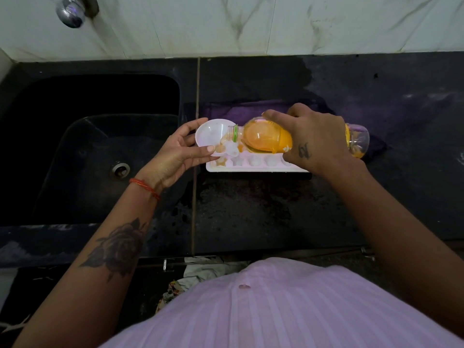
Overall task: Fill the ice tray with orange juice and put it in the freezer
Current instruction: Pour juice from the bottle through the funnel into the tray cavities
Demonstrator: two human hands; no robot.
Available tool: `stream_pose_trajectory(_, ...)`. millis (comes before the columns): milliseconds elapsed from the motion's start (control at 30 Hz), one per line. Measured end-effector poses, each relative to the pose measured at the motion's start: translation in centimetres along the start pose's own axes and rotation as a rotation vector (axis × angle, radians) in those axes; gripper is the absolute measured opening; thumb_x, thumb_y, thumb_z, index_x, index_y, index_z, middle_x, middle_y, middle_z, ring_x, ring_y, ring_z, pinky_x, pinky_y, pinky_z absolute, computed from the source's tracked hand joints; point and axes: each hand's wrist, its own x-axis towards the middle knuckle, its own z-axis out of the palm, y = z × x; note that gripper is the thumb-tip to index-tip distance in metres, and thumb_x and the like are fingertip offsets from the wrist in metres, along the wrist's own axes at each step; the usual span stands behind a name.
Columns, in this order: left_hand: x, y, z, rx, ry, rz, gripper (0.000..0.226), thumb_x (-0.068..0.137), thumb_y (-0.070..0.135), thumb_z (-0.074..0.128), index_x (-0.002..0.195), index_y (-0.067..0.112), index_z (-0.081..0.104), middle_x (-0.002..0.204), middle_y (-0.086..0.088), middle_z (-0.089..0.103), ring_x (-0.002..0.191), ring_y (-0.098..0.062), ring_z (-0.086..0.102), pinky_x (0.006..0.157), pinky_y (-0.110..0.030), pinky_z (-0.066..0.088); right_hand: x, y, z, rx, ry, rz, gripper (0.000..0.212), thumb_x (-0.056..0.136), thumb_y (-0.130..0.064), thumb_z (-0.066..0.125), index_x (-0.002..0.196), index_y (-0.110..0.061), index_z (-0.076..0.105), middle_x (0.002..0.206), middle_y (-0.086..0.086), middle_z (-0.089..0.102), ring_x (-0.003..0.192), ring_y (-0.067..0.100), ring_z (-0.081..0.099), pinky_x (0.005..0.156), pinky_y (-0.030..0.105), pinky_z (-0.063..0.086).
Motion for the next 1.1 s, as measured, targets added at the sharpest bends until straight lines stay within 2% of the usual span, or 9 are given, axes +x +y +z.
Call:
stream_pose_trajectory(367, 0.1, 0.6, 0.1, -0.036, -0.017, -0.007, 0.07, 0.066, -0.002, 0.071, 0.129, 0.016, 0.05, 0.127, -0.009, 0.059, 0.11, -0.026, 0.064, 0.078, -0.035, 0.058, -0.3, -0.2, -0.1, 0.186, -0.029, 0.072, 0.081, 0.065, -0.036, 0.074, 0.135, -0.04, 0.035, 0.116, 0.004, 0.055, 0.098, 0.032, 0.056, 0.069, 0.034, 0.033)
stream_pose_trajectory(533, 0.5, 0.4, 0.5, -0.048, -0.052, -0.004, 0.067, 0.064, -0.002, 0.073, 0.126, 0.017, 0.053, 0.121, -0.006, 0.062, 0.108, -0.027, 0.065, 0.076, -0.034, 0.058, -1.2, 0.4, -0.1, 0.221, -0.02, 0.112, 0.081, 0.065, -0.037, 0.075, 0.136, -0.04, 0.035, 0.117, 0.003, 0.055, 0.098, 0.032, 0.056, 0.071, 0.035, 0.036)
stream_pose_trajectory(733, 1.1, 0.0, 1.8, -0.043, -0.081, -0.035, 0.066, 0.065, -0.003, 0.07, 0.126, 0.016, 0.052, 0.117, -0.004, 0.063, 0.103, -0.025, 0.068, 0.073, -0.032, 0.058, -2.2, 1.5, 0.1, 0.164, -0.024, 0.147, 0.082, 0.067, -0.034, 0.074, 0.137, -0.04, 0.034, 0.119, 0.003, 0.054, 0.098, 0.032, 0.057, 0.069, 0.035, 0.035)
stream_pose_trajectory(900, 1.4, -0.2, 2.8, -0.023, -0.091, -0.059, 0.065, 0.065, -0.002, 0.07, 0.125, 0.017, 0.053, 0.122, -0.009, 0.06, 0.1, -0.024, 0.069, 0.072, -0.03, 0.058, -2.8, 2.1, 0.2, 0.102, -0.038, 0.151, 0.081, 0.069, -0.032, 0.074, 0.138, -0.04, 0.032, 0.12, 0.005, 0.053, 0.096, 0.033, 0.056, 0.069, 0.035, 0.031)
stream_pose_trajectory(1100, 1.4, -0.4, 3.1, -0.015, -0.083, -0.067, 0.065, 0.063, -0.002, 0.07, 0.123, 0.018, 0.054, 0.113, -0.005, 0.063, 0.096, -0.023, 0.07, 0.072, -0.03, 0.059, -2.9, 2.2, -0.1, 0.038, -0.037, 0.151, 0.079, 0.071, -0.028, 0.072, 0.138, -0.04, 0.033, 0.115, 0.005, 0.053, 0.089, 0.033, 0.057, 0.064, 0.032, 0.029)
